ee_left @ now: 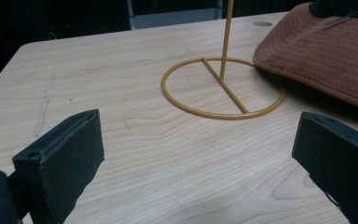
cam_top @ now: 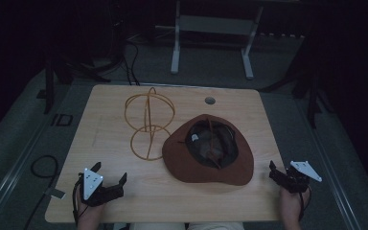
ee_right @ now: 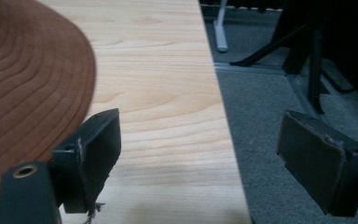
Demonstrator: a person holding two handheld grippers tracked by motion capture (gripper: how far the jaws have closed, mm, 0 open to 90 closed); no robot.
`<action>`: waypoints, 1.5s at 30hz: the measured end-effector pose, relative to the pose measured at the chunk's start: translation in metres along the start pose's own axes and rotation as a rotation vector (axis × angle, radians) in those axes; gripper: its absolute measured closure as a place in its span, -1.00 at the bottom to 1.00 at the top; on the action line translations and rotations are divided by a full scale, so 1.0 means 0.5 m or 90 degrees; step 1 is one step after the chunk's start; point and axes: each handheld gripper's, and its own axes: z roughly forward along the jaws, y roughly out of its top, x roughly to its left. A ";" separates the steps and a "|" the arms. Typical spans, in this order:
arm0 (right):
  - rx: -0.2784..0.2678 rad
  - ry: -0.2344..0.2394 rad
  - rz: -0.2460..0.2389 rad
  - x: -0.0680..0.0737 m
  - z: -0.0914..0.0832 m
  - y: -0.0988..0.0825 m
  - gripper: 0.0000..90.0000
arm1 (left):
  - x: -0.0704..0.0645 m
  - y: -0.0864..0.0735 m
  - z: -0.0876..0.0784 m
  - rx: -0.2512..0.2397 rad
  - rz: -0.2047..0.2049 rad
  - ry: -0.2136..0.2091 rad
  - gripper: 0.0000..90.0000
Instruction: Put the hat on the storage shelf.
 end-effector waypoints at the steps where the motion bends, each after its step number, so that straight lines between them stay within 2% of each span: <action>1: 0.005 0.010 0.000 0.001 0.000 0.002 -0.69 | 0.000 0.000 0.000 0.000 0.000 0.000 -0.94; 2: 0.013 0.030 -0.001 0.002 -0.001 0.005 -0.68 | -0.001 -0.001 -0.003 -0.002 0.000 -0.002 -0.94; 3: 0.013 0.030 -0.001 0.002 -0.001 0.005 -0.68 | -0.001 -0.001 -0.003 -0.002 0.000 -0.002 -0.94; 7: 0.036 0.073 -0.014 0.013 -0.004 0.017 -0.68 | -0.003 -0.001 -0.004 0.000 -0.004 -0.005 -0.94; 9: 0.041 0.079 -0.020 0.017 -0.005 0.021 -0.68 | -0.005 -0.001 -0.003 -0.002 -0.005 -0.004 -0.94; 11: 0.053 0.115 -0.034 0.034 -0.007 0.037 -0.68 | -0.011 0.001 -0.002 -0.007 -0.010 -0.010 -0.94; 12: 0.053 0.115 -0.034 0.034 -0.007 0.037 -0.68 | -0.011 0.001 -0.002 -0.007 -0.010 -0.010 -0.94; 13: 0.049 0.132 -0.046 0.048 -0.010 0.052 -0.68 | -0.012 0.001 -0.001 -0.009 -0.012 -0.009 -0.94; 16: 0.040 0.134 -0.062 0.063 -0.012 0.067 -0.68 | -0.013 0.002 0.000 -0.011 -0.014 -0.015 -0.94; 17: 0.035 0.156 -0.063 0.072 -0.012 0.084 -0.68 | -0.014 0.002 0.000 -0.014 -0.015 -0.018 -0.94; 20: 0.042 0.192 -0.070 0.085 -0.007 0.107 -0.69 | -0.017 0.004 -0.001 -0.009 -0.007 -0.033 -0.94; 22: 0.043 0.203 -0.070 0.088 -0.006 0.113 -0.69 | -0.019 0.004 0.000 -0.009 -0.005 -0.038 -0.94; 23: 0.061 0.226 -0.083 0.100 0.000 0.130 -0.70 | -0.020 0.004 0.000 -0.007 -0.004 -0.041 -0.94; 26: 0.064 0.228 -0.096 0.109 0.003 0.144 -0.72 | -0.024 0.005 0.003 -0.001 -0.005 -0.046 -0.94; 27: 0.065 0.233 -0.099 0.115 0.007 0.158 -0.73 | -0.026 0.005 0.004 0.010 -0.015 -0.059 -0.94; 28: 0.063 0.233 -0.101 0.117 0.008 0.162 -0.73 | -0.026 0.005 0.004 0.010 -0.015 -0.059 -0.94; 29: 0.063 0.230 -0.109 0.121 0.010 0.166 -0.73 | -0.027 0.007 0.006 0.022 -0.033 -0.082 -0.94; 32: 0.062 0.221 -0.118 0.130 0.014 0.175 -0.72 | -0.031 0.009 0.006 0.031 -0.036 -0.088 -0.94; 34: 0.080 0.246 -0.112 0.137 0.020 0.185 -0.69 | -0.036 0.009 0.007 0.038 -0.032 -0.096 -0.94; 38: 0.060 0.265 -0.117 0.157 0.029 0.208 -0.68 | -0.043 0.010 0.008 0.037 -0.029 -0.128 -0.94; 40: 0.057 0.277 -0.118 0.165 0.036 0.220 -0.68 | -0.048 0.010 0.008 0.034 -0.019 -0.129 -0.94; 41: 0.061 0.295 -0.117 0.170 0.041 0.228 -0.68 | -0.048 0.010 0.009 0.034 -0.018 -0.131 -0.94; 45: 0.066 0.334 -0.110 0.185 0.062 0.245 -0.66 | -0.051 0.011 0.009 0.037 -0.014 -0.131 -0.94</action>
